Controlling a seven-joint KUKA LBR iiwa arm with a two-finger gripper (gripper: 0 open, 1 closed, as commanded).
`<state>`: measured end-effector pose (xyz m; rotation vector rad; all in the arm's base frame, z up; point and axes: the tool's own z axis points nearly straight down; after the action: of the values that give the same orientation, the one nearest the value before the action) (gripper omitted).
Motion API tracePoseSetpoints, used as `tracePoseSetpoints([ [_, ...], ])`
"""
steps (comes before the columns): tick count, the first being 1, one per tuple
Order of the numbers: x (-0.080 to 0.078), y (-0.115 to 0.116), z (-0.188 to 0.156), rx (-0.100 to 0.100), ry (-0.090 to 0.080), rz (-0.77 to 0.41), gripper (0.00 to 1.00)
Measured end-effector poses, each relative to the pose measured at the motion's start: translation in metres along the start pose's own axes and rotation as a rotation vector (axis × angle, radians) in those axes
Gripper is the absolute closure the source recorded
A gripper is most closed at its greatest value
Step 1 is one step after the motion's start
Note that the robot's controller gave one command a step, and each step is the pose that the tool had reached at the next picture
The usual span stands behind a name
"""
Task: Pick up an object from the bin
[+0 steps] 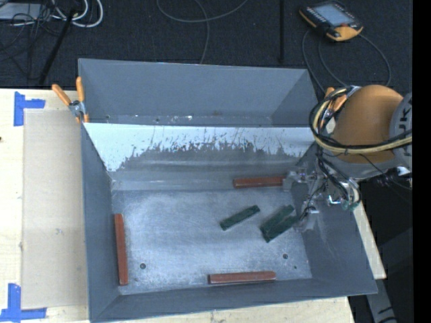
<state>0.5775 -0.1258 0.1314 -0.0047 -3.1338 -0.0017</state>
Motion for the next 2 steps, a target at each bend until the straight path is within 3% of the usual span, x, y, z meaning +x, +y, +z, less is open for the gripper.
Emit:
tracePoseSetpoints([
  [1,-0.002,0.0,-0.005,0.001,-0.007,-0.003,0.0],
  [2,0.007,0.011,0.033,0.003,-0.014,-0.022,0.0],
])
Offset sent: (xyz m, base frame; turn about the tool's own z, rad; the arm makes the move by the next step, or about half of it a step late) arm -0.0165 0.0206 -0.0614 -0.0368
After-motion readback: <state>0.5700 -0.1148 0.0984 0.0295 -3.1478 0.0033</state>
